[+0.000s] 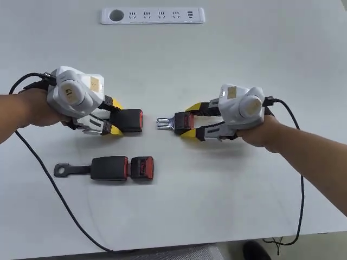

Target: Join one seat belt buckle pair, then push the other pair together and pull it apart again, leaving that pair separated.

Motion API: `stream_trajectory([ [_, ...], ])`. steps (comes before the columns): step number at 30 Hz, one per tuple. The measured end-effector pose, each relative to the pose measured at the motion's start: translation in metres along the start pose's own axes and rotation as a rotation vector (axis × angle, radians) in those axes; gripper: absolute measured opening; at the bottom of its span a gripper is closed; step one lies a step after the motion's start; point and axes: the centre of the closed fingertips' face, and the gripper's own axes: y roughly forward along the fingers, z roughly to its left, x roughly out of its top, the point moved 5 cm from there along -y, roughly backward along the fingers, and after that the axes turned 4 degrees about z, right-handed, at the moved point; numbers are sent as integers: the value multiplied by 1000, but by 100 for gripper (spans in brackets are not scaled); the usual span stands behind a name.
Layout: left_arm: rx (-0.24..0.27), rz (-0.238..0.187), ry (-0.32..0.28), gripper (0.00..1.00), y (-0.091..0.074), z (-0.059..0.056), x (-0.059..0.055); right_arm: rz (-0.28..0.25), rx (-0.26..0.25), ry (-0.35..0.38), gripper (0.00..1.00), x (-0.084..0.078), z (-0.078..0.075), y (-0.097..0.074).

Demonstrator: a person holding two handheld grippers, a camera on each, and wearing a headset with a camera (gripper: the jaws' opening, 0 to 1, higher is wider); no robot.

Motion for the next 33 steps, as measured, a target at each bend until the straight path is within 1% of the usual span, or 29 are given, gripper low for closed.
stream_trajectory([
  [2, 1, 0, -2, 34, 0, 0, 0, 4, -4, 8, 36, -4, -2, -5],
  [7, 1, 2, -4, 34, 1, 0, 0, 11, -13, 0, 36, -14, -5, -18],
  [8, 1, 2, -4, 34, 1, 0, 0, 19, -13, 10, 36, -17, -4, -21],
  [11, 1, 5, -4, 34, 1, 0, 0, 15, -14, 12, 36, -21, -6, -28],
  [14, 1, 8, -4, 34, 0, -1, 1, 22, -17, 14, 36, -26, -7, -34],
  [33, -1, 18, -4, 34, 1, -1, 1, 40, -30, 24, 36, -44, -11, -52],
])
